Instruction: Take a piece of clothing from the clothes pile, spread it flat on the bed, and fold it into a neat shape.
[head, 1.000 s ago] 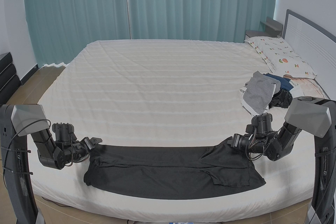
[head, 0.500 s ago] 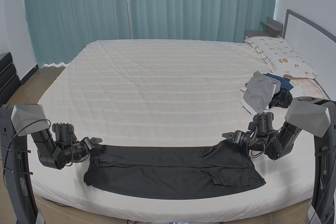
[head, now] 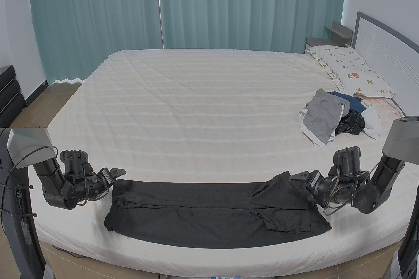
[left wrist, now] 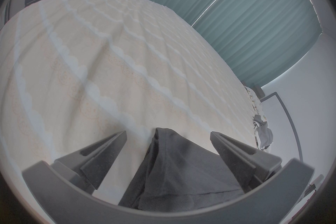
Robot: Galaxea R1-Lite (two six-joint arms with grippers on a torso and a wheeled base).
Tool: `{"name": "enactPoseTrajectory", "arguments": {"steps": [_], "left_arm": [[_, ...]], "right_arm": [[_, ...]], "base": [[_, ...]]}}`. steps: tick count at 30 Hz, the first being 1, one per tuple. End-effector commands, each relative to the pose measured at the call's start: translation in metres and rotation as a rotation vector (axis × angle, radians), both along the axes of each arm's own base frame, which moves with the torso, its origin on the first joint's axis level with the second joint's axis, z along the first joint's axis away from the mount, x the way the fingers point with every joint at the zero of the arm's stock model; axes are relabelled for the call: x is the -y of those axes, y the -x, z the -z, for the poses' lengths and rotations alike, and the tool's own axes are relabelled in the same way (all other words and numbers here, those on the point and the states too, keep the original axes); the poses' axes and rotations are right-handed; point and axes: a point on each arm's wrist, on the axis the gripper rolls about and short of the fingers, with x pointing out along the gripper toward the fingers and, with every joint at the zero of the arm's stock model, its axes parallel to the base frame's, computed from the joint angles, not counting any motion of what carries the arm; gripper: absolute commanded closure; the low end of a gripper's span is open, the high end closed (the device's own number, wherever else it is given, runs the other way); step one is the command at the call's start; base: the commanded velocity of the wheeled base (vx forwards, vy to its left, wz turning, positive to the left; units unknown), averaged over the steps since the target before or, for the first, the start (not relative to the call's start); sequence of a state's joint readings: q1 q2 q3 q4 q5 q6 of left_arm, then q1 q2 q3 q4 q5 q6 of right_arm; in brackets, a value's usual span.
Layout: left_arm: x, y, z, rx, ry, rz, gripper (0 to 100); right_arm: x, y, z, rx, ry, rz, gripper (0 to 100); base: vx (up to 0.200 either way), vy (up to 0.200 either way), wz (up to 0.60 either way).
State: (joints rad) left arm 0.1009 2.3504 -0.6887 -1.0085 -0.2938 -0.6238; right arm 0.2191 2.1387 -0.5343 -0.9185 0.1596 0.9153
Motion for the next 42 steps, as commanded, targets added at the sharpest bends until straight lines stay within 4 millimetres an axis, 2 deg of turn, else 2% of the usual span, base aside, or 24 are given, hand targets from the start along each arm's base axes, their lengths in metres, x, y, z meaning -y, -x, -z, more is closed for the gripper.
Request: {"name": "enactPoseTrajectory", "arguments": {"steps": [1, 7, 13, 21, 25, 30, 35, 42], "left_arm": [[-0.004, 0.005, -0.021, 0.047, 0.009, -0.001, 0], [-0.002, 0.012, -0.021, 0.033, -0.002, 0.012, 0], [0.0, 0.025, -0.013, 0.02, -0.155, 0.119, 0], [0.02, 0.038, -0.003, -0.01, -0.243, 0.224, 0], [0.024, 0.043, 0.011, -0.009, -0.304, 0.281, 0], [0.025, 0.04, 0.022, -0.012, -0.333, 0.291, 0], [0.02, 0.032, 0.033, -0.043, -0.398, 0.218, 0], [0.004, 0.026, 0.032, -0.04, -0.406, 0.16, 0]], "right_arm": [[-0.011, 0.039, -0.018, -0.024, -0.031, -0.013, 0], [-0.011, 0.042, -0.006, -0.053, -0.043, 0.015, 0], [-0.007, 0.053, 0.008, -0.049, -0.038, 0.015, 0], [-0.007, 0.056, 0.018, -0.024, -0.034, 0.001, 0], [-0.007, 0.058, 0.02, -0.032, -0.03, -0.002, 0], [-0.007, 0.059, 0.02, -0.035, -0.03, -0.003, 0], [-0.008, 0.06, 0.021, -0.039, -0.027, -0.01, 0], [-0.009, 0.062, 0.022, -0.044, -0.026, -0.012, 0]], "base": [[-0.2, 0.0, 0.0], [-0.167, 0.0, 0.0], [0.0, 0.0, 0.0], [0.0, 0.0, 0.0], [0.0, 0.0, 0.0], [0.0, 0.0, 0.0], [0.0, 0.0, 0.0], [0.0, 0.0, 0.0]]}}
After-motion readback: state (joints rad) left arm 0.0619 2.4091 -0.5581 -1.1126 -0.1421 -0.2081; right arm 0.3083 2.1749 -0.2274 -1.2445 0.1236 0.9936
